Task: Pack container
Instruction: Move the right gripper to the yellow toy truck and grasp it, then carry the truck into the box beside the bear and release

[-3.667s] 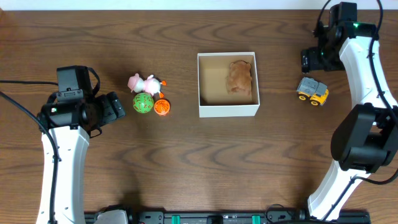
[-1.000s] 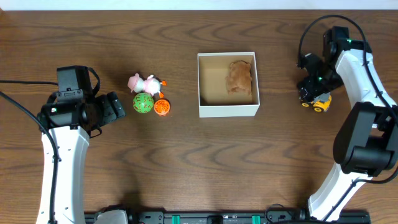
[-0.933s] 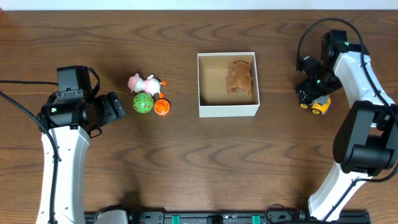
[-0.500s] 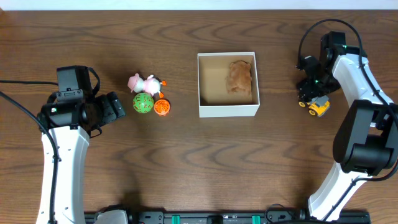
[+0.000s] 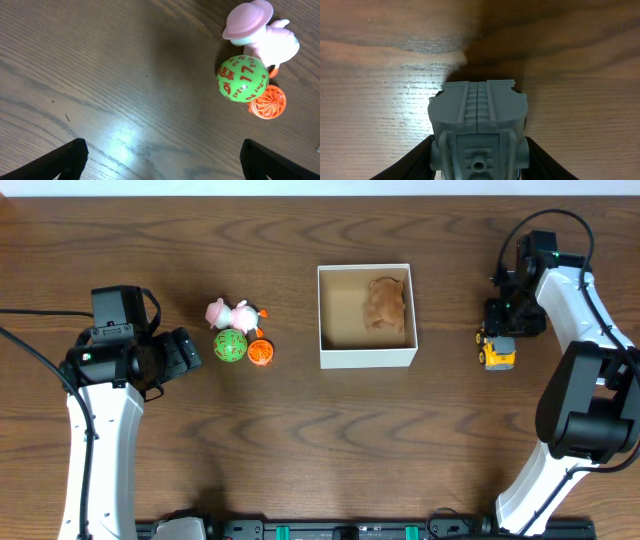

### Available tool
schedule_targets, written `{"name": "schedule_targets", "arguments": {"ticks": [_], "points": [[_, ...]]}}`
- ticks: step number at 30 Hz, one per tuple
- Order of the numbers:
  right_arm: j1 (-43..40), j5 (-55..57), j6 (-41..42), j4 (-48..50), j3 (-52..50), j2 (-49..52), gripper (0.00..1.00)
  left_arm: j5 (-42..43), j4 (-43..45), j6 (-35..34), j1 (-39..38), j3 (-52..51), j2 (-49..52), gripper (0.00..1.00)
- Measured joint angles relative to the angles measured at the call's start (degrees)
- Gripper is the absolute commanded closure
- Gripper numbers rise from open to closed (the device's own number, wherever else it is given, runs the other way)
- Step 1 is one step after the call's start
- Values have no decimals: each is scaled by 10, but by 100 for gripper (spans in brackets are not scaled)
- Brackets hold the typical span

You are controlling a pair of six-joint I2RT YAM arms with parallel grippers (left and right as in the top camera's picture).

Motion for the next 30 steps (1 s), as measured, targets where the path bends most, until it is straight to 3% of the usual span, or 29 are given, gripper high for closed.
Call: {"name": "schedule_targets", "arguments": {"ticks": [12,21,26,30], "points": [[17,-61,52,-16,9,-17,81,0,0,0,0,0,0,2],[124,-71,55,3,53,-178,99,0,0,0,0,0,0,2],[234,-77,2,49,65,-236,99,0,0,0,0,0,0,2],[325,-80,-100,89,65,-216,99,0,0,0,0,0,0,2]]}}
